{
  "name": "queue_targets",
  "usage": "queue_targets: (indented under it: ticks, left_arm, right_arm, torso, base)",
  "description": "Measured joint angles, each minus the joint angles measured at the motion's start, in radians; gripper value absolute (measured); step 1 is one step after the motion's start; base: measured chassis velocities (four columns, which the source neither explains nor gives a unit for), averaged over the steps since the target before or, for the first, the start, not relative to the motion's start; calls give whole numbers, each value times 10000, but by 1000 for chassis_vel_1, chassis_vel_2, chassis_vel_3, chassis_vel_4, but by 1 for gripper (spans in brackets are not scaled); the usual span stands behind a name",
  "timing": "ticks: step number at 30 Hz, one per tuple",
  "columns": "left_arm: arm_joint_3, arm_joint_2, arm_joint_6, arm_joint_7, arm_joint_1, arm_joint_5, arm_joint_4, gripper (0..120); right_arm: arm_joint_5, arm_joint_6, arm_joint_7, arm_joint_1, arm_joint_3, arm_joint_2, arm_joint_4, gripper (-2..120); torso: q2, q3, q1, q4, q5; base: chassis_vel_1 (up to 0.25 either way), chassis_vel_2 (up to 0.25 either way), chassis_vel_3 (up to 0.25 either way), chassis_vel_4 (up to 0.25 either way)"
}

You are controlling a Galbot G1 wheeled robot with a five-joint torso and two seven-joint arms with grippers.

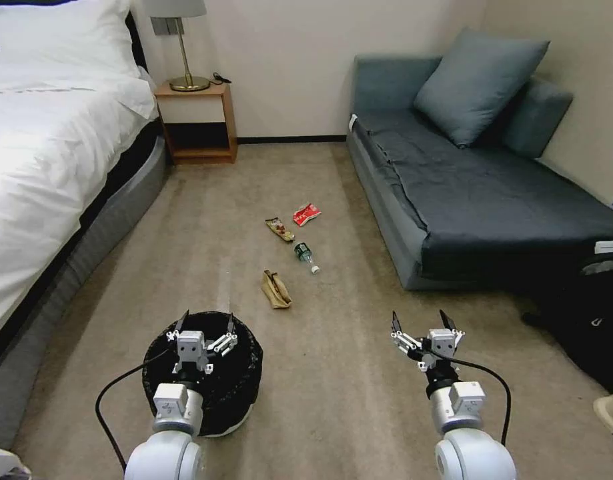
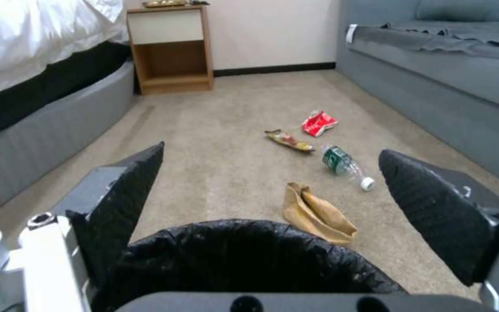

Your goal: Pick up the trash bin, then pick up the garbage on the floor and place it into the trash bin.

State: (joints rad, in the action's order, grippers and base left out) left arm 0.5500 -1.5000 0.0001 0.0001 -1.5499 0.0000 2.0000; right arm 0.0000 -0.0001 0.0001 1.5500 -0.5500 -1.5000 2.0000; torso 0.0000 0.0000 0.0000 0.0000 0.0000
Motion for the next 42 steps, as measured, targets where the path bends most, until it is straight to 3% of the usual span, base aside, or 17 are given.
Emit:
queue_targets:
  ticks: [36,40,42]
  left_arm:
    - [0,0,0,0,0,0,0,100]
    - [27,-60,92,-22,57,0,0,100]
    - [154,-401,571,-221,365,-4,42,100]
  right_arm:
    - [0,0,0,0,0,0,0,100]
    - [-31,-64,1,-26,0,-36,53,100]
    - [-283,-479,71,-175,-19,-284,425,100]
  torso:
    - [0,0,0,0,0]
    - [0,0,0,0,1]
    - [0,1,0,1,2]
  base:
    - [0,0,0,0]
    - [0,0,0,0]
    - [0,0,0,0]
